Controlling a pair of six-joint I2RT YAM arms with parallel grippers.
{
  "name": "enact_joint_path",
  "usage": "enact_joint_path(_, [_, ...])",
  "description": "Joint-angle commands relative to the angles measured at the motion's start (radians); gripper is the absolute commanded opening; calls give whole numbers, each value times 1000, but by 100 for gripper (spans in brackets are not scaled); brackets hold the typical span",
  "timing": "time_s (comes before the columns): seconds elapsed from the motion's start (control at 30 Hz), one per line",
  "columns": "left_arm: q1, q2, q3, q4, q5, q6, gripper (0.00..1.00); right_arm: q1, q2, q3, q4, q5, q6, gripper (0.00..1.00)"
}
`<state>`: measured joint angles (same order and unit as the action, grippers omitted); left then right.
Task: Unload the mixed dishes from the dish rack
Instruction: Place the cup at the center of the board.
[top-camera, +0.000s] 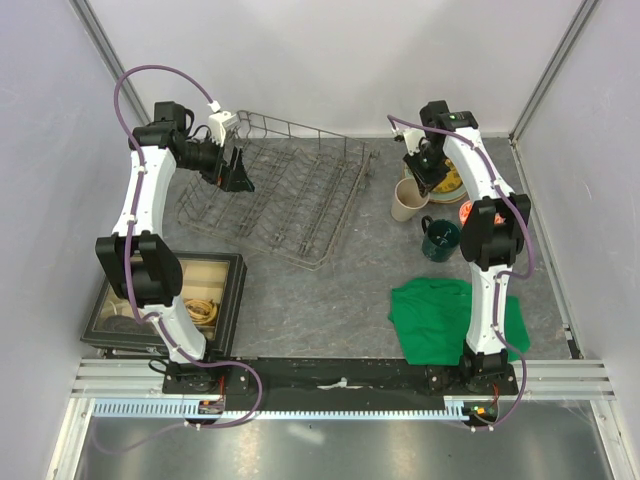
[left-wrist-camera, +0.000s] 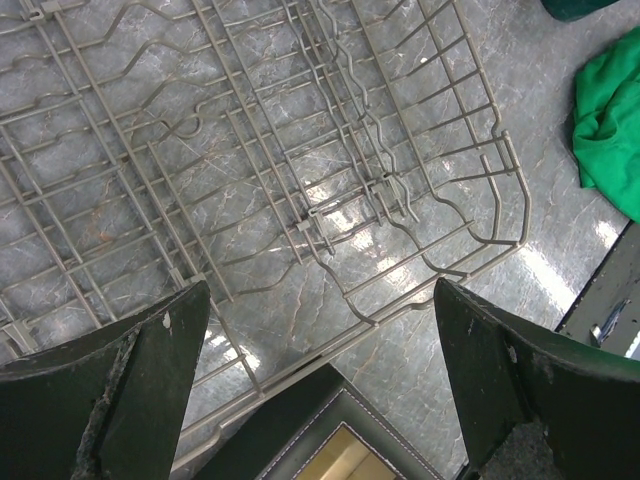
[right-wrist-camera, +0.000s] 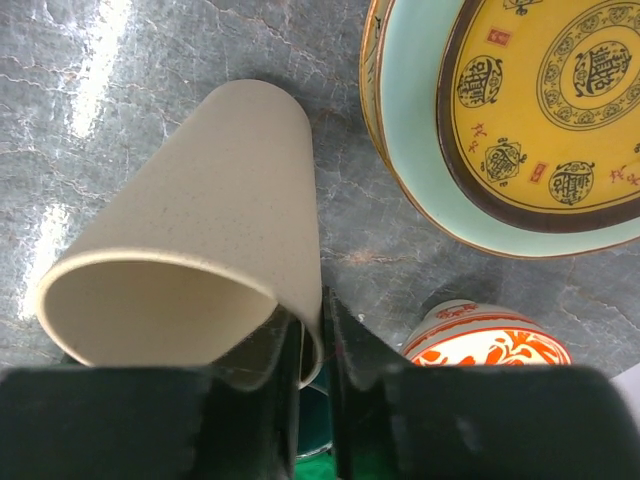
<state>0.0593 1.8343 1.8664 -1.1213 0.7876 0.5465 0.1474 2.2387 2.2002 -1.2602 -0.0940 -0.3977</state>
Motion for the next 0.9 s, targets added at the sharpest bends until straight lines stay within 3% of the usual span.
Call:
enact_joint_path(0.0, [-3, 3, 28, -6, 16, 43, 99, -2, 12, 50, -16, -19, -6, 25])
enact_joint_path(0.17, [-1, 5, 36, -14, 15, 47, 99, -2, 19, 59, -16, -18, -3, 35])
enact_joint_path(0.5, [-1, 6, 34, -17, 15, 49, 99, -2, 16, 79, -16, -16, -1, 41])
enact_joint_path(0.63, [-3, 10, 37, -15, 18, 47, 99, 0, 6, 82, -13, -23, 2, 53])
enact_joint_path(0.87, [-1, 11, 37, -17, 15, 46, 99, -2, -33, 89, -1, -27, 14, 62])
